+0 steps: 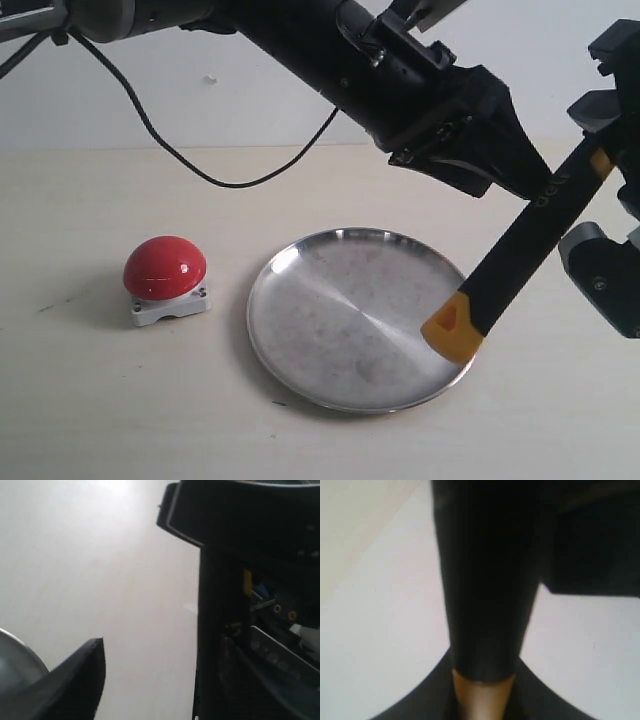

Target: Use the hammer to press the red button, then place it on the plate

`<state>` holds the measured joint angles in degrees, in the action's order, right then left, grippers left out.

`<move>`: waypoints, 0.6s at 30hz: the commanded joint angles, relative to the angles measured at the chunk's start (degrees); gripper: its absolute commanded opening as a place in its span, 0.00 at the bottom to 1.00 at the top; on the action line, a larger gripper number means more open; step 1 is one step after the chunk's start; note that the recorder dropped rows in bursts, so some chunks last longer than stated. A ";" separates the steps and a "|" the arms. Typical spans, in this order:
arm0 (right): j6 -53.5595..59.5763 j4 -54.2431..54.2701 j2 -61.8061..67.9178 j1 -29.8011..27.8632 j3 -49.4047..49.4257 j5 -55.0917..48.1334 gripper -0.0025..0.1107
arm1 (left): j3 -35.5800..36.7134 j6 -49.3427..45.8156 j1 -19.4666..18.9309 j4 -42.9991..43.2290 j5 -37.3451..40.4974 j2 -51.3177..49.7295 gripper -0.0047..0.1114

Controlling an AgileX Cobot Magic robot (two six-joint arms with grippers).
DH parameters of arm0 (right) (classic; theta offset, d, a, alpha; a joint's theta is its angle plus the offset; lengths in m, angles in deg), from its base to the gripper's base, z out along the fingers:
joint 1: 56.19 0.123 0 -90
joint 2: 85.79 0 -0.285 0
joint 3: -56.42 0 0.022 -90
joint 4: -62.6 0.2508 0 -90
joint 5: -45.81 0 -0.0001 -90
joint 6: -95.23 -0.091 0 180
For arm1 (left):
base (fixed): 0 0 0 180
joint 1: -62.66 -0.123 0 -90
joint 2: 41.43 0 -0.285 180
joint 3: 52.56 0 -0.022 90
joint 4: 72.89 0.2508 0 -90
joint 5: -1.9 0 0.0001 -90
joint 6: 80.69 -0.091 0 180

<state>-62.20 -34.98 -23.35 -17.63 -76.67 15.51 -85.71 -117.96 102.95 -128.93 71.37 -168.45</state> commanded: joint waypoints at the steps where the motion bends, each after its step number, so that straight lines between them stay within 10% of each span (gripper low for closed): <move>1: -3.05 -2.37 -1.10 0.11 -0.34 -3.36 0.02 | 3.17 -0.25 0.43 1.13 0.50 4.08 0.59; 18: -8.57 -2.37 -6.96 0.11 -0.34 5.86 0.02 | 7.78 3.27 0.23 -3.17 0.50 8.16 0.58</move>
<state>-71.20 -35.08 -29.54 -17.63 -76.67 18.23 -78.14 -116.34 103.17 -130.29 72.73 -160.59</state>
